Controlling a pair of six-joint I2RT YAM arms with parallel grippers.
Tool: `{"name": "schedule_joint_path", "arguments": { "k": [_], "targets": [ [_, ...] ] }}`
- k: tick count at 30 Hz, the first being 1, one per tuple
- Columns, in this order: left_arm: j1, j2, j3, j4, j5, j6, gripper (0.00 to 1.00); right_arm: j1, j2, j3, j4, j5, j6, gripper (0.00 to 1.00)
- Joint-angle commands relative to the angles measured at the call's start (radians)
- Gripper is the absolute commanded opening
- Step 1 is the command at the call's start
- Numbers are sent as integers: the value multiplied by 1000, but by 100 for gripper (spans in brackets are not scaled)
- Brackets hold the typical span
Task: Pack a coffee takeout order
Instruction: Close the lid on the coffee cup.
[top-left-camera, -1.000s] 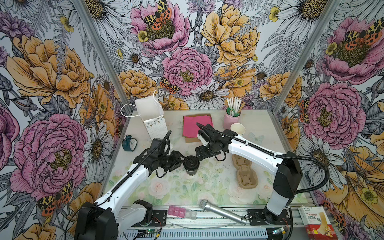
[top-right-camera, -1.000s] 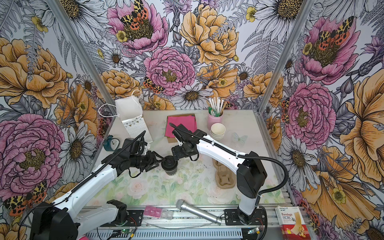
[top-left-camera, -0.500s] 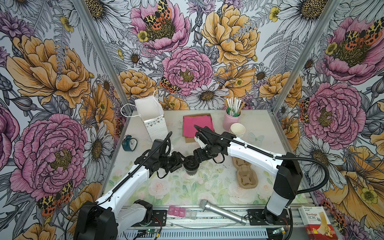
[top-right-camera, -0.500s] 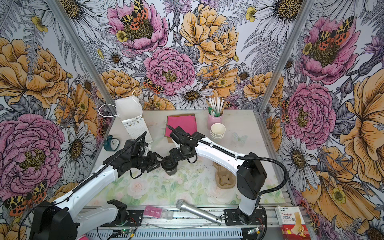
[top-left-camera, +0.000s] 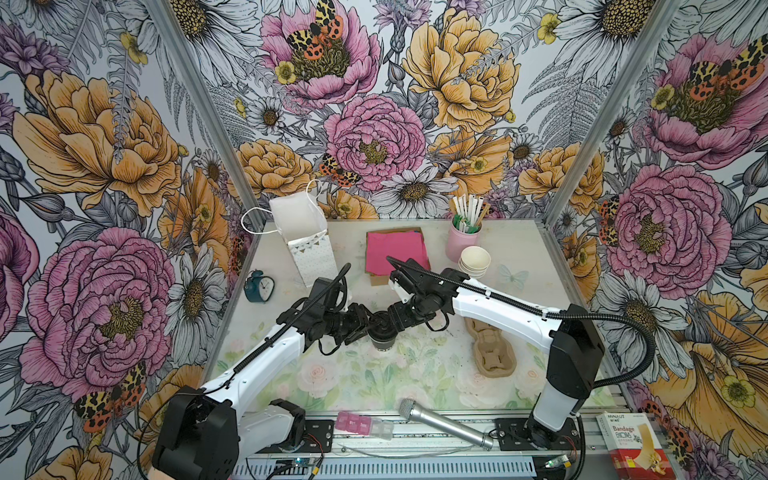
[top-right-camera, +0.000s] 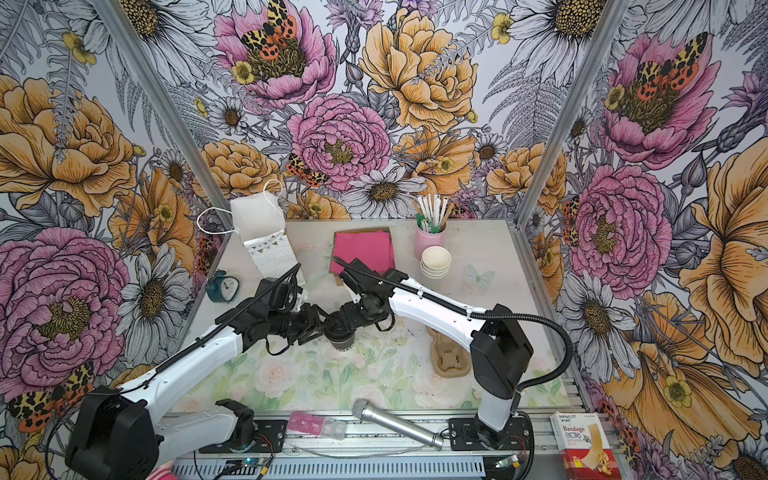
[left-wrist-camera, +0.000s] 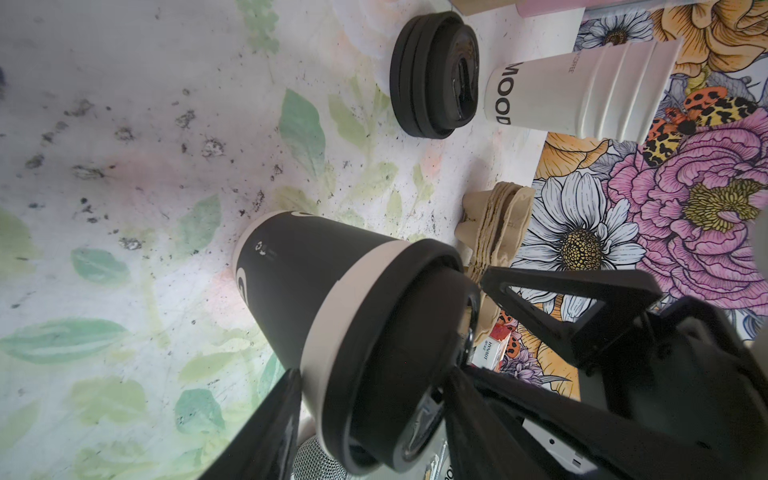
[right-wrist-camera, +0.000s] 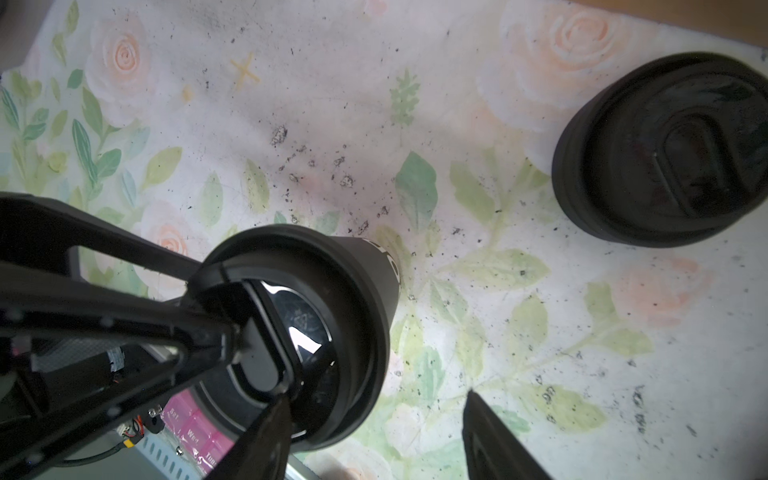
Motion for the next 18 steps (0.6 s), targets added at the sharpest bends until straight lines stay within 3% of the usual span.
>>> {"name": "schedule_joint_path", "arguments": {
  "k": [1,12,18],
  "targets": [
    [-14,5,1,32,-9,-4,55,9,17,-10,23,-16,16,66],
    [-19,9,-26,32,-23,-5,52,18,31,-29,27,-27,22,66],
    [-24,24,-25,38,-23,1,45,18,32,-44,33,-33,26,66]
  ]
}}
